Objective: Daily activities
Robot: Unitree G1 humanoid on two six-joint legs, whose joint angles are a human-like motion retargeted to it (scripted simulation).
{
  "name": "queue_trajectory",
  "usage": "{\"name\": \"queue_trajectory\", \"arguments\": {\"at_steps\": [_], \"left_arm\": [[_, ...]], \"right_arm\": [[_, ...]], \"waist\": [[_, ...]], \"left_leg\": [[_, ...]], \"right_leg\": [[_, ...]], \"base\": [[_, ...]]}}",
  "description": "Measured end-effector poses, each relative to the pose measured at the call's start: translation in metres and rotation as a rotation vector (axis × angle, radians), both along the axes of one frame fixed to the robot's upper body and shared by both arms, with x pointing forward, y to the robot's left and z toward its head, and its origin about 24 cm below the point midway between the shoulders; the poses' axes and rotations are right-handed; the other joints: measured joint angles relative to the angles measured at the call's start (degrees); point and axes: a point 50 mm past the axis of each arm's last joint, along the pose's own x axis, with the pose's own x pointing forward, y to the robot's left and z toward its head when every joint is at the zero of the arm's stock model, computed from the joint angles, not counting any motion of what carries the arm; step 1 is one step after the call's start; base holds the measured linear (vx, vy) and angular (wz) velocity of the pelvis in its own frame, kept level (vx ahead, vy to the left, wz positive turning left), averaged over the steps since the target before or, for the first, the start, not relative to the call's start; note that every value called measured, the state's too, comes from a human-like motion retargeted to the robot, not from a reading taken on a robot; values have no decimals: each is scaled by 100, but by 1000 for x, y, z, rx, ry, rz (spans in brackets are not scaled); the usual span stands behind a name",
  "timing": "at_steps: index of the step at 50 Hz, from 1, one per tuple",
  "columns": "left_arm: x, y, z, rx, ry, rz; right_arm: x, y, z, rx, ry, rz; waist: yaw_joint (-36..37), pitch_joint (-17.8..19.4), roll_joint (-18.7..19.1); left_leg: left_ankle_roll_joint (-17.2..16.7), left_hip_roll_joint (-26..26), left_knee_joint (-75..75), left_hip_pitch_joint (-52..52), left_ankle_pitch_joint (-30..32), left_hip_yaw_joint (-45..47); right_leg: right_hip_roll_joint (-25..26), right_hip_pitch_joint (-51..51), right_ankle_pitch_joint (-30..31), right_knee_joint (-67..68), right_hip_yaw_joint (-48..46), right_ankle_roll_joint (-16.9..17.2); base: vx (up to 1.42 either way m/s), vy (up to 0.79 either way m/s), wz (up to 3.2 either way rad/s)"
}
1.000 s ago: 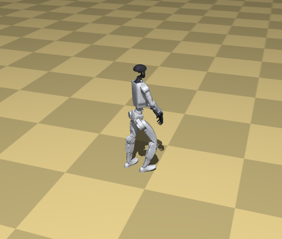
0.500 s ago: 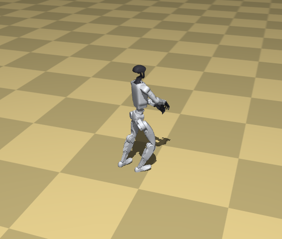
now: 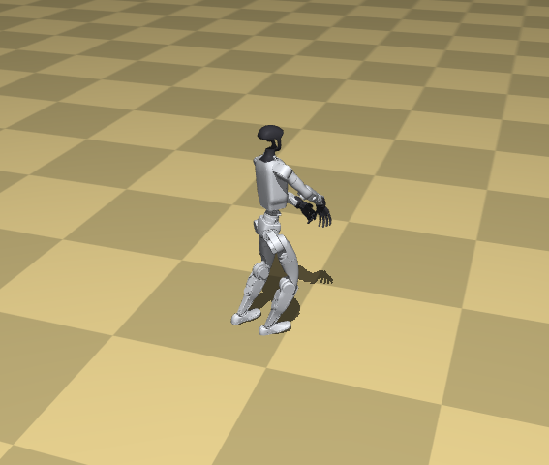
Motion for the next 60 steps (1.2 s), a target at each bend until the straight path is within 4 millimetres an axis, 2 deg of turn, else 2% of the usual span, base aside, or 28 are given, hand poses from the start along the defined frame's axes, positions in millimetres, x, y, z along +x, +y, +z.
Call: {"name": "queue_trajectory", "arguments": {"at_steps": [11,22,30,43,60], "left_arm": [[1,1,7,-51,-7,44],[1,5,13,-69,-35,53],[1,5,15,-70,-38,40],[-4,-4,9,-37,27,-75],[-5,-9,6,-42,61,-102]], "right_arm": [[16,13,29,90,-120,91],[20,15,42,139,-152,121],[22,9,39,119,-122,69],[17,0,25,29,-5,-21],[11,3,24,114,67,-79]], "waist": [[-48,-39,-16],[-86,-61,-21],[-95,-39,-55],[-56,8,-111],[20,62,-147]], "left_leg": [[13,-65,-152,42,76,72],[69,-149,-260,155,92,131],[95,-228,-340,268,102,140],[123,-375,-651,438,243,81],[120,-541,-1123,621,500,-77]], "right_leg": [[-33,-59,-1,26,55,-32],[-90,-93,-84,195,105,-81],[-139,-95,-172,342,150,-122],[-236,-100,-262,429,167,-178],[-378,-127,-331,503,108,-185]], "base": [[0,0,0],[0,0,0],[0,0,0],[0,0,0],[0,0,0]]}}
